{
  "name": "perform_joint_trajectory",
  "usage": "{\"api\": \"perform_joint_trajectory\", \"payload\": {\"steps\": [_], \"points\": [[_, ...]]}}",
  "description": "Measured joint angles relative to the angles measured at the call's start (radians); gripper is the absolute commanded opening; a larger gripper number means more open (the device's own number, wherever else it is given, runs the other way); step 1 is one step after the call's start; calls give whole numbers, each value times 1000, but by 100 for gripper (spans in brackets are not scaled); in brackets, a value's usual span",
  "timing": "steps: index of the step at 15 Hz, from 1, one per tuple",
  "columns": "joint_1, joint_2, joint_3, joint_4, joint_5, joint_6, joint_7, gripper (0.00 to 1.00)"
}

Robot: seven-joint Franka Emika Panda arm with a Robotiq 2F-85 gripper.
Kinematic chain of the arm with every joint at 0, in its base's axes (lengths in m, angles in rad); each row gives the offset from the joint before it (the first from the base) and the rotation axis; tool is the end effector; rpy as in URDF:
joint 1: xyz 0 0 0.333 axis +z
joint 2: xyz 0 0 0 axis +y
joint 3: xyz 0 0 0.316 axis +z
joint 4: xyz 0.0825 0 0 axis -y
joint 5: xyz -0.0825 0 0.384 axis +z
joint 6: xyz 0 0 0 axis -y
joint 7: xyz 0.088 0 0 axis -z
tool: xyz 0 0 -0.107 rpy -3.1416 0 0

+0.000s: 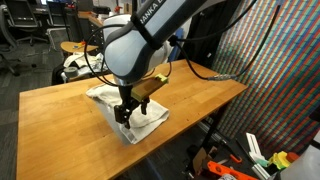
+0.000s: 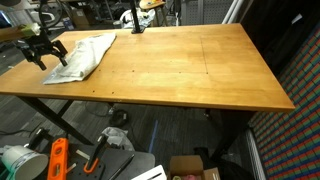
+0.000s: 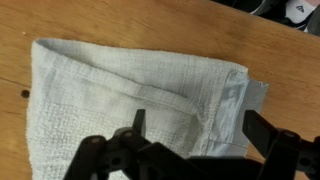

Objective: Fold the towel in half from right to left

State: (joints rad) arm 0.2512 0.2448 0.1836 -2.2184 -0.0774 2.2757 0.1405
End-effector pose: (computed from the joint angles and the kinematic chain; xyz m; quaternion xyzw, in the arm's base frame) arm 0.4800 0.2216 0.2530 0.9808 0.1727 -0.0859 0.0304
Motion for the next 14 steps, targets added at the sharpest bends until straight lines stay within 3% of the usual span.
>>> {"api": "perform_joint_trajectory", "payload": {"steps": [1,2,3,12,14], "points": [[-1,10,-1,-1,0,23,0,100],[-1,19,-2,-2,0,43,0,75],[-1,27,-3,-2,0,59,1,75],[-5,50,-12,-6,0,92,1,5],[-7,50,-12,-6,1,91,-6,0]]}}
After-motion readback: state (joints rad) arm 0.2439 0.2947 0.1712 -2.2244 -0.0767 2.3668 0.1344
